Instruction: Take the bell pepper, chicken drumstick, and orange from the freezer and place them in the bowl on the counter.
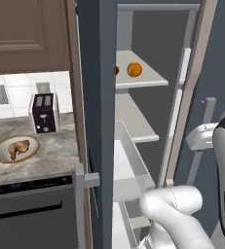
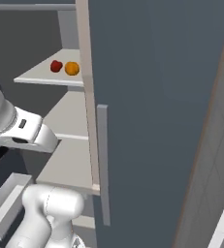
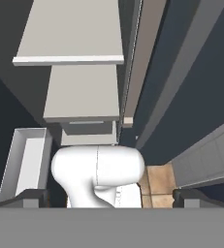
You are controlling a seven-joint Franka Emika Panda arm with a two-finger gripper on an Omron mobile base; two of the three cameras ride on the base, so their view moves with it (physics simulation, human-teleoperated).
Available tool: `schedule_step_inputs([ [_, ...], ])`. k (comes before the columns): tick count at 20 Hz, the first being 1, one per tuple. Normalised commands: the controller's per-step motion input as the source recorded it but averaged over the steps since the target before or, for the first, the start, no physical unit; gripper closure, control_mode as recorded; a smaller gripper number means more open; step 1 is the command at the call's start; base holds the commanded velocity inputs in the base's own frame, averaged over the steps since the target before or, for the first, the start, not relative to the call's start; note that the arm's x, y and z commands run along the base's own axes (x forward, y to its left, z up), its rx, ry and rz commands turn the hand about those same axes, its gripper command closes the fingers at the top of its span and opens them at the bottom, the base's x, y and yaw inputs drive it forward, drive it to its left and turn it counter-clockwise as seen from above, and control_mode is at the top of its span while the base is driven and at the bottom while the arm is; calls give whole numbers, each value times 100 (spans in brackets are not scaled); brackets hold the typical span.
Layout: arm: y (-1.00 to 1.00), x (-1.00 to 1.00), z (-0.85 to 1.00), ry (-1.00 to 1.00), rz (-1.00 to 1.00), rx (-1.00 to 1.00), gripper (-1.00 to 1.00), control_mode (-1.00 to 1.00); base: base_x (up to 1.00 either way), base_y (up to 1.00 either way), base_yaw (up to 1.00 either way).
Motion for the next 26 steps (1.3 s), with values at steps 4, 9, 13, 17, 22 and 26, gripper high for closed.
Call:
schedule_step_inputs([
  [4,0,0,0,0,0,0,-100,100,33,39,0],
  [9,0,0,0,0,0,0,-100,100,31,8,0],
  [13,0,0,0,0,0,0,-100,100,41,0,0],
  [17,0,0,0,0,0,0,-100,100,31,1,0],
  [22,0,0,0,0,0,0,-100,100,2,29,0],
  [26,0,0,0,0,0,0,-100,100,0,31,0],
])
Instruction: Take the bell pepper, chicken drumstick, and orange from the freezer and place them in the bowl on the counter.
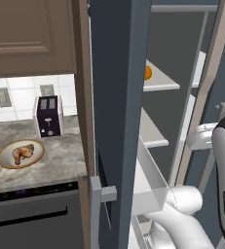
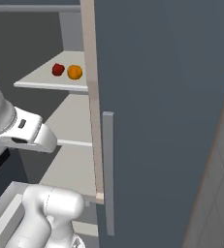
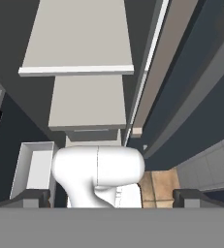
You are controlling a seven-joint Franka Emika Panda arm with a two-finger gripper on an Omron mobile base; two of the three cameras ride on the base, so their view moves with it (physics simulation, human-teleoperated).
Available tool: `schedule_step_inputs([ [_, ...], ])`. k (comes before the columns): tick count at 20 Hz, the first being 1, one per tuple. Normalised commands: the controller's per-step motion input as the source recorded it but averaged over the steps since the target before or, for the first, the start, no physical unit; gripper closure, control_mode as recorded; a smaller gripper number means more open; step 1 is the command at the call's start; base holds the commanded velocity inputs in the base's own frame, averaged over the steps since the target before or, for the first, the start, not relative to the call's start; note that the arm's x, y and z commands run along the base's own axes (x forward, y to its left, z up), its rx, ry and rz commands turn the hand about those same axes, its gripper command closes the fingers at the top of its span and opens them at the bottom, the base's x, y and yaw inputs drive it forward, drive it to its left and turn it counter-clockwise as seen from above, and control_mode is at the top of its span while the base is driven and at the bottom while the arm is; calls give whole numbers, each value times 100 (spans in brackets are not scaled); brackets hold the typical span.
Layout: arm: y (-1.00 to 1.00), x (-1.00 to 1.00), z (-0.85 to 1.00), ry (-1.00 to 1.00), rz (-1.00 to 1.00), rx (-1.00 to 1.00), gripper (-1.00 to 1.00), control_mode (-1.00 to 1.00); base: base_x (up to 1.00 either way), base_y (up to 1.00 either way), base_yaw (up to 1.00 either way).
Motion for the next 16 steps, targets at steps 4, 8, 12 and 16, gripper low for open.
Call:
schedule_step_inputs([
  [4,0,0,0,0,0,0,-100,100,0,34,0],
  [8,0,0,0,0,0,0,-100,100,0,39,0],
  [12,0,0,0,0,0,0,-100,100,0,44,0],
  [16,0,0,0,0,0,0,-100,100,0,9,0],
])
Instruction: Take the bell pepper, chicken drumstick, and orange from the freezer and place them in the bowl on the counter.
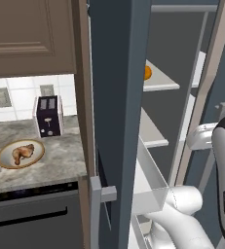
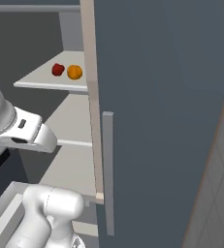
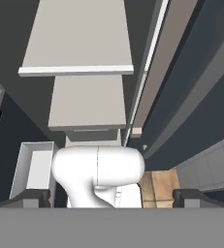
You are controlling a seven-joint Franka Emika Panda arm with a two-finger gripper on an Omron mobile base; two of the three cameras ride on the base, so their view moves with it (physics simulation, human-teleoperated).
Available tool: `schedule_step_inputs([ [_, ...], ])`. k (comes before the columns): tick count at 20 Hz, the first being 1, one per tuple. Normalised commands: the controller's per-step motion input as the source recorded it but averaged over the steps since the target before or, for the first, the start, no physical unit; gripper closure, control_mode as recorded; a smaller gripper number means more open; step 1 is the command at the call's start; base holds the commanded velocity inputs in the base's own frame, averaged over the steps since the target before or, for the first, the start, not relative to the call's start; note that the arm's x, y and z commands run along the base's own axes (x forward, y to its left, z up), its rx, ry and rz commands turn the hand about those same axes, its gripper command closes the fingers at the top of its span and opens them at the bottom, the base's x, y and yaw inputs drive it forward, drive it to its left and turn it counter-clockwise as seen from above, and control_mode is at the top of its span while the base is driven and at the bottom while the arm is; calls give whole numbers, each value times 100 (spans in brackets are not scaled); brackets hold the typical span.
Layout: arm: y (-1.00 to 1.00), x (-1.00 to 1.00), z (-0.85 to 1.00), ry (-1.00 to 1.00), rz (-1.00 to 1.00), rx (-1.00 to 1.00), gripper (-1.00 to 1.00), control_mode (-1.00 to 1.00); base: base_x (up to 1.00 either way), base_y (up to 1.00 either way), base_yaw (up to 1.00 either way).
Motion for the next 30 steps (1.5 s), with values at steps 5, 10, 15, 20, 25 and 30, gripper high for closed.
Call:
schedule_step_inputs([
  [5,0,0,0,0,0,0,-100,-100,0,0,0],
  [10,1,-22,13,-19,2,0,-100,-100,0,0,0],
  [15,16,-20,62,-26,1,-2,-100,-100,0,0,0],
  [20,16,-1,84,-18,0,0,-100,-100,0,0,0],
  [25,12,18,56,-6,0,0,-100,-100,0,0,0],
  [30,1,25,5,-2,0,0,-100,-100,0,0,0],
])
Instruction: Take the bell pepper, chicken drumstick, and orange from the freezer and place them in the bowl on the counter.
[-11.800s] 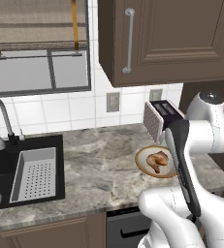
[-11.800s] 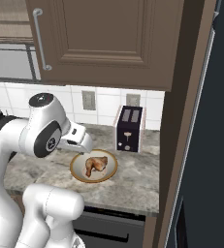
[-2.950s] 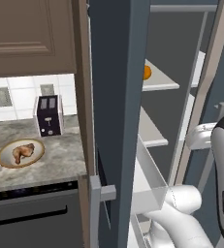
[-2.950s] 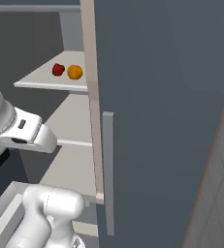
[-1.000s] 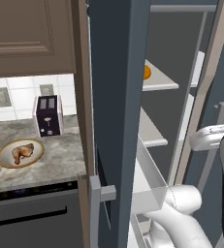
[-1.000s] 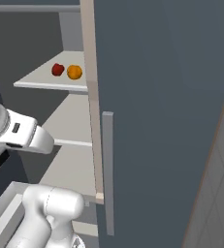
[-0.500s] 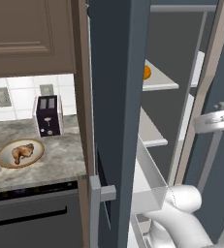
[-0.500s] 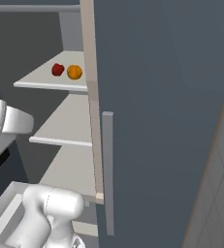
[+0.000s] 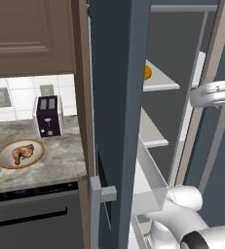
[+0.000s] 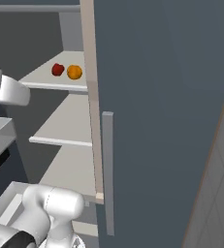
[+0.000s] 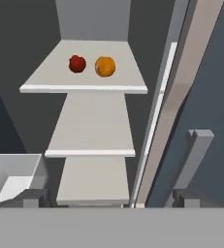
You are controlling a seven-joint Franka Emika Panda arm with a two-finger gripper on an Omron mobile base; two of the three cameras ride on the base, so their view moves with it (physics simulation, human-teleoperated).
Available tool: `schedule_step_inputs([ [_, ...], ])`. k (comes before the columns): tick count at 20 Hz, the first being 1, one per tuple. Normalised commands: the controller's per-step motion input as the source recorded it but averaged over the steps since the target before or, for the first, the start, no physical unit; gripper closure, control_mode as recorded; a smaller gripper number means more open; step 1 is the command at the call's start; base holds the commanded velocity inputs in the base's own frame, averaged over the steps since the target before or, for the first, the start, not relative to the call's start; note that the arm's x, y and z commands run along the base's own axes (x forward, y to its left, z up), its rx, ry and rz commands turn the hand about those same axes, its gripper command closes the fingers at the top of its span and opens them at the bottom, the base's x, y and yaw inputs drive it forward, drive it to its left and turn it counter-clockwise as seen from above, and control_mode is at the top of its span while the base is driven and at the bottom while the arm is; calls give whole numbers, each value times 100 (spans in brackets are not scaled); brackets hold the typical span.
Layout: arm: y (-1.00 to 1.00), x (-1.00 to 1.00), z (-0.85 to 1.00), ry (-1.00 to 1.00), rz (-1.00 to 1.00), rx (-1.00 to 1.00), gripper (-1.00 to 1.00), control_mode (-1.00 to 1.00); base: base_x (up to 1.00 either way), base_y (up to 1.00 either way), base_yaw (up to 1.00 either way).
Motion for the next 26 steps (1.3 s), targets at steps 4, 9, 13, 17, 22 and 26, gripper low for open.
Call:
schedule_step_inputs([
  [4,3,33,-7,-1,0,0,-100,-100,0,0,0],
  [9,3,40,0,0,0,0,-100,-100,0,0,0],
  [13,4,39,0,0,0,0,-100,-100,0,0,0],
  [17,19,42,-4,0,0,0,-100,-100,0,0,0],
  [22,12,54,-10,0,0,0,-100,-100,0,0,0],
  [26,1,49,-7,0,0,0,-100,-100,0,0,0],
])
